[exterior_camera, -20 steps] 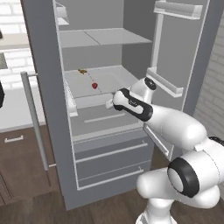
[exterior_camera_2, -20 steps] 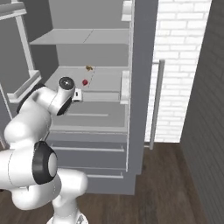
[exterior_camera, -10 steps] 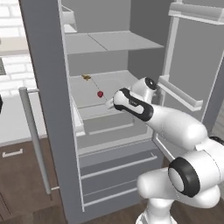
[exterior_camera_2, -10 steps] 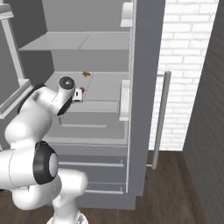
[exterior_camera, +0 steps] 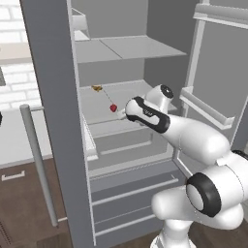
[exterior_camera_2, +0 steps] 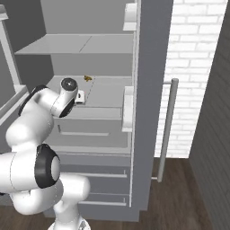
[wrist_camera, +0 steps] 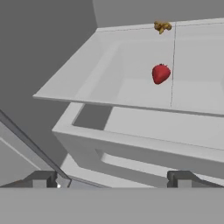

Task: Take the strawberry from the fridge and place it on top of the pancake, located on the dining counter.

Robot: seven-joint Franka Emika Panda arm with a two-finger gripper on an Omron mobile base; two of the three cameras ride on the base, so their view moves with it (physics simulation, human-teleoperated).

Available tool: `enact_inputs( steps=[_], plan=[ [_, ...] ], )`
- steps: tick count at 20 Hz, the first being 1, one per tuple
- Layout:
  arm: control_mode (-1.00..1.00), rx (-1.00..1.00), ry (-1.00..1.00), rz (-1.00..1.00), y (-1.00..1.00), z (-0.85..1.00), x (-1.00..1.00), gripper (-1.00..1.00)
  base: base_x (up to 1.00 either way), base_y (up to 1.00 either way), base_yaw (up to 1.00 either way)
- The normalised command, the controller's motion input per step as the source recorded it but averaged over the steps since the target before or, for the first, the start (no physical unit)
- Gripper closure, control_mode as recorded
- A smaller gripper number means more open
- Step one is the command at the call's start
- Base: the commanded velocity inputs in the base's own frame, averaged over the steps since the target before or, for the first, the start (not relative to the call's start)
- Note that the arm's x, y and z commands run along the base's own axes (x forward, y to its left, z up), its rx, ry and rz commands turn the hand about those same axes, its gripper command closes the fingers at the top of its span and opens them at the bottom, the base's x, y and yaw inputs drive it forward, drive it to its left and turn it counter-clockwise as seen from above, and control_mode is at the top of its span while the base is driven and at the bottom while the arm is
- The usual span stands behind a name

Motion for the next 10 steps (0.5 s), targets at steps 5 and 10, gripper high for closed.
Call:
enact_inputs(
  steps=[5, 10],
  plan=[
    [1.0, 0.0, 0.0, 0.0, 0.0, 0.0, 0.0, -1.0, 0.32, 0.0, 0.0],
    [1.0, 0.0, 0.0, 0.0, 0.0, 0.0, 0.0, -1.0, 0.09, 0.0, 0.0]
  ],
)
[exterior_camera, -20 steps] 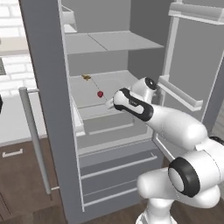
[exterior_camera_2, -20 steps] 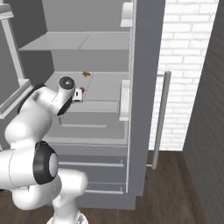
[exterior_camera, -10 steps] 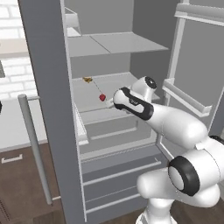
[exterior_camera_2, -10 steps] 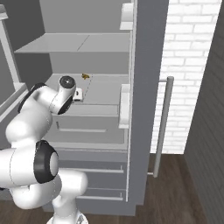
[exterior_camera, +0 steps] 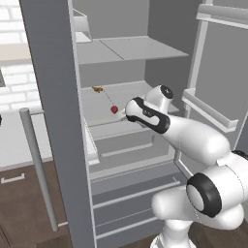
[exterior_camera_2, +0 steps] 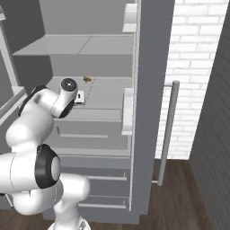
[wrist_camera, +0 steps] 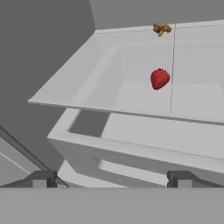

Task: Take the strawberry from the fridge and place it on top of the pancake, located on the dining counter.

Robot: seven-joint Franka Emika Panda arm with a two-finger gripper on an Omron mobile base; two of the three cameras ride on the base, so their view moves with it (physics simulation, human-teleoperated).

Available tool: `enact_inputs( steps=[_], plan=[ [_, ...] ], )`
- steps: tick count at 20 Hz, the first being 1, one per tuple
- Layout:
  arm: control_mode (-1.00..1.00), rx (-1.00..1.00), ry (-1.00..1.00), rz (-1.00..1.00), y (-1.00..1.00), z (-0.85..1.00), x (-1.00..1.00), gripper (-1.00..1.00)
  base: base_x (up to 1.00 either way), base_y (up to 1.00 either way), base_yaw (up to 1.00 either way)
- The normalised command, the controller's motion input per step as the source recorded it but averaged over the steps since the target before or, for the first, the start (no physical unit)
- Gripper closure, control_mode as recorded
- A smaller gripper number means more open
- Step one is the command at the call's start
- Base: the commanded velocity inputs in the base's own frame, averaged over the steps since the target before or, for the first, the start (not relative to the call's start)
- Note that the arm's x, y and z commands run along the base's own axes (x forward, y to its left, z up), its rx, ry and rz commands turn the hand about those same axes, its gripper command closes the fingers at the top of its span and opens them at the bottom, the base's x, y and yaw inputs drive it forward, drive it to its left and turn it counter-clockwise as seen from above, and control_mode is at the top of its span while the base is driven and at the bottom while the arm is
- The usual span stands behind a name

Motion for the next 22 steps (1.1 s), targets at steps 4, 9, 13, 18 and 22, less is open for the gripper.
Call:
enact_inputs(
  steps=[4, 9, 13, 18, 22],
  plan=[
    [-1.0, 0.0, 0.0, 0.0, 0.0, 0.0, 0.03, -1.0, 0.0, 0.0, 0.0],
    [-1.0, -0.02, -0.01, 0.0, 0.0, -0.07, 0.3, -1.0, 0.0, 0.0, 0.0],
    [-1.0, -0.1, -0.01, 0.0, 0.11, -0.15, 0.8, -1.0, 0.0, 0.0, 0.0],
    [-1.0, -0.04, 0.0, 0.0, 0.02, -0.22, 0.78, -1.0, 0.0, 0.0, 0.0],
    [-1.0, -0.05, -0.04, 0.0, 0.0, -0.19, 0.44, -1.0, 0.0, 0.0, 0.0]
  ],
)
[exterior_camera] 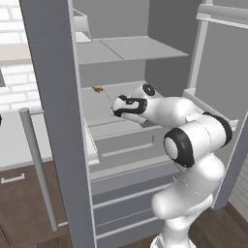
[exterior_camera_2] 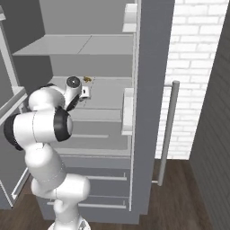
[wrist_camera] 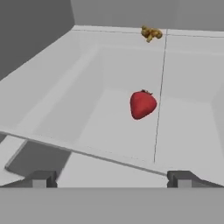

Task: Take the strawberry from the fridge and place it on top of the pancake, located on the dining counter.

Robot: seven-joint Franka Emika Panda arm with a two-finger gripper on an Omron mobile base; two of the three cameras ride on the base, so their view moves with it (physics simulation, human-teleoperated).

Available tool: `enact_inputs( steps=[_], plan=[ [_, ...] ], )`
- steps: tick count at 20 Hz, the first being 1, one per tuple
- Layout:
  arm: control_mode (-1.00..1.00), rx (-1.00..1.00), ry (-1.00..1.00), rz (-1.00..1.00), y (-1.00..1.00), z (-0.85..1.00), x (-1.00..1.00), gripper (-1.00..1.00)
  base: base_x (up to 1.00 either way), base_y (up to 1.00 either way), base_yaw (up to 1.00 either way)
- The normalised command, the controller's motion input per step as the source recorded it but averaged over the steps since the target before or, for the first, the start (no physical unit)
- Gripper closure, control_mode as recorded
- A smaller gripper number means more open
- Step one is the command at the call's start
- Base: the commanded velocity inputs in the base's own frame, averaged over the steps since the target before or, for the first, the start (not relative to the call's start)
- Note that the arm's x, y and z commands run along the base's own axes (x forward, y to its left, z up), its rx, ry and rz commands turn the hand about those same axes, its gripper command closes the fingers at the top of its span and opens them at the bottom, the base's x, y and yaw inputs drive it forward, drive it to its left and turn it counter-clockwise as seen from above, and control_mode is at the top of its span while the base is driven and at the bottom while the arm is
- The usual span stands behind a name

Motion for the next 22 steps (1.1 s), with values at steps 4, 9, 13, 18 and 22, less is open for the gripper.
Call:
enact_inputs(
  steps=[4, 9, 13, 18, 22],
  plan=[
    [-1.0, -0.18, -0.18, -0.02, -0.01, 0.0, 0.07, -1.0, 0.0, 0.0, 0.0],
    [-1.0, -0.06, -0.03, -0.17, 0.0, 0.0, 0.39, -1.0, 0.0, 0.0, 0.0],
    [-1.0, 0.0, 0.04, -0.2, 0.0, 0.0, 0.49, -1.0, 0.0, 0.0, 0.0],
    [-1.0, 0.0, 0.15, -0.03, 0.05, 0.43, 0.2, -1.0, 0.0, 0.0, 0.0],
    [-1.0, 0.01, 0.23, 0.06, 0.03, 0.69, 0.0, -1.0, 0.0, 0.0, 0.0]
  ],
)
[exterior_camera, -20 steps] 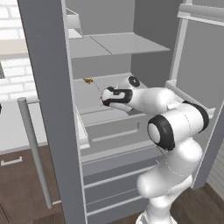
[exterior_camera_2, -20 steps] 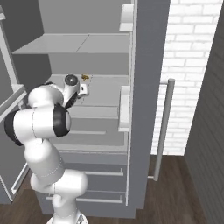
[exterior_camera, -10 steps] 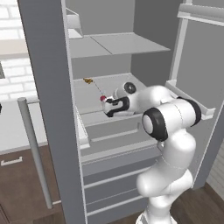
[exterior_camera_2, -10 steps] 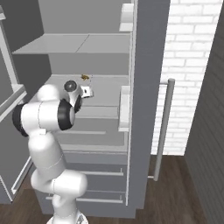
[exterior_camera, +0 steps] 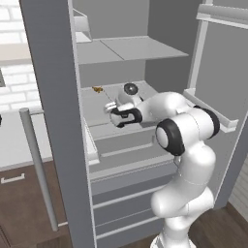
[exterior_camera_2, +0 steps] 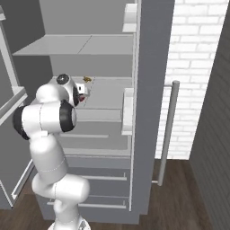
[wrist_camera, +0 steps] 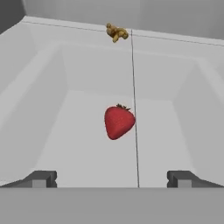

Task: Take the strawberry from the fridge and place it on top of the pancake, located on the dining counter.

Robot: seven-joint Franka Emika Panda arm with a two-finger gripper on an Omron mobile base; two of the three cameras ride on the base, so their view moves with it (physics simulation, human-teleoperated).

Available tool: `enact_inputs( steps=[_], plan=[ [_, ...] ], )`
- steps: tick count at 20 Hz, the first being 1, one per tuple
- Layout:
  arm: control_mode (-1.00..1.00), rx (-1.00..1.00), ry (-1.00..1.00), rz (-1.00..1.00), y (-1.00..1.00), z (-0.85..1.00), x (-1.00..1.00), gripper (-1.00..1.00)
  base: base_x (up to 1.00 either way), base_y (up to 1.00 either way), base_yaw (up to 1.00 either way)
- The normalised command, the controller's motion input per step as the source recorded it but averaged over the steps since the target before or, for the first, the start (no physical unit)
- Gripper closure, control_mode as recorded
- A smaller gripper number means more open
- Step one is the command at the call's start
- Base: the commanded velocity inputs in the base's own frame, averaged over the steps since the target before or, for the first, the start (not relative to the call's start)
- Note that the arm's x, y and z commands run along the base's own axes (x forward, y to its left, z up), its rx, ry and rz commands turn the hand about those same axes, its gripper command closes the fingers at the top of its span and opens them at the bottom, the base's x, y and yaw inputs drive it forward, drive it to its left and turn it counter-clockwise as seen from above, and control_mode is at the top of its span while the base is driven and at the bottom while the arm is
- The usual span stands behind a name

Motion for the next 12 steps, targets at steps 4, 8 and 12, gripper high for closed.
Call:
enact_inputs(
  steps=[4, 8, 12],
  plan=[
    [-1.0, 0.0, 0.2, 0.04, 0.0, 0.3, 0.12, -1.0, 0.0, 0.0, 0.0],
    [-1.0, 0.04, 0.09, 0.0, -0.05, 0.01, 0.07, -1.0, 0.0, 0.0, 0.0],
    [-1.0, 0.0, 0.0, 0.0, 0.0, -0.04, 0.0, -1.0, 0.0, 0.0, 0.0]
  ],
)
